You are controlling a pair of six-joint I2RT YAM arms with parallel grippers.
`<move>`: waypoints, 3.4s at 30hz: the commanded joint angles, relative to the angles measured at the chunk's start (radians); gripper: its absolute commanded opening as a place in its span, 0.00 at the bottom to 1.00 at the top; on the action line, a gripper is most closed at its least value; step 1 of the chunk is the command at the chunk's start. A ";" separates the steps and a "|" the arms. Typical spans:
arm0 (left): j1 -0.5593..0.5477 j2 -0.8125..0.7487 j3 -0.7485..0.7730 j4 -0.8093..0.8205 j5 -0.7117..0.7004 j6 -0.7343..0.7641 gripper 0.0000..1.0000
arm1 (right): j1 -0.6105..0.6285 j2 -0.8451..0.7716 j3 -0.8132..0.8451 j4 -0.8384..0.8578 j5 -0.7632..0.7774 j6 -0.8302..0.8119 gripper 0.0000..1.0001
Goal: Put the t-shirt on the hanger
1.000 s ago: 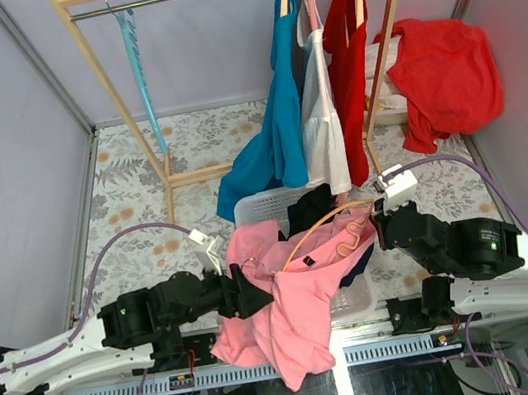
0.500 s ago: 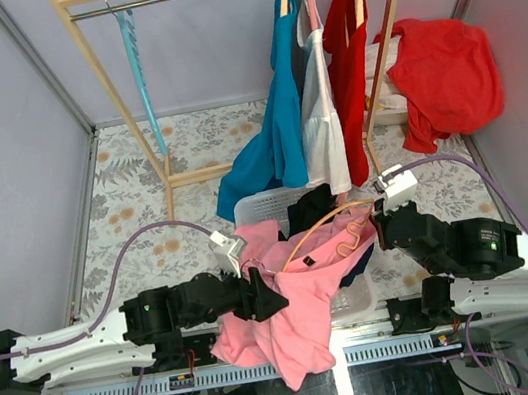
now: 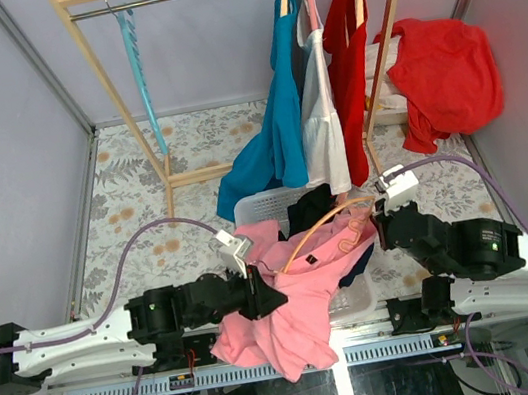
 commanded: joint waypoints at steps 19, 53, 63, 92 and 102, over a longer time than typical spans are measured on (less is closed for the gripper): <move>-0.005 0.012 0.502 -0.485 -0.081 0.179 0.01 | -0.008 0.151 0.116 0.129 -0.021 -0.011 0.00; -0.005 -0.039 0.545 -0.595 0.029 0.248 0.01 | -0.075 0.157 0.079 0.056 0.011 0.027 0.00; -0.006 -0.014 0.567 -0.638 0.037 0.258 0.01 | -0.076 0.135 0.148 -0.040 -0.015 0.023 0.00; -0.006 0.036 0.623 -0.718 0.063 0.282 0.01 | -0.075 0.205 0.258 -0.061 -0.041 -0.050 0.00; -0.005 0.073 0.655 -0.751 0.063 0.290 0.01 | -0.076 0.237 0.337 -0.103 -0.101 -0.090 0.00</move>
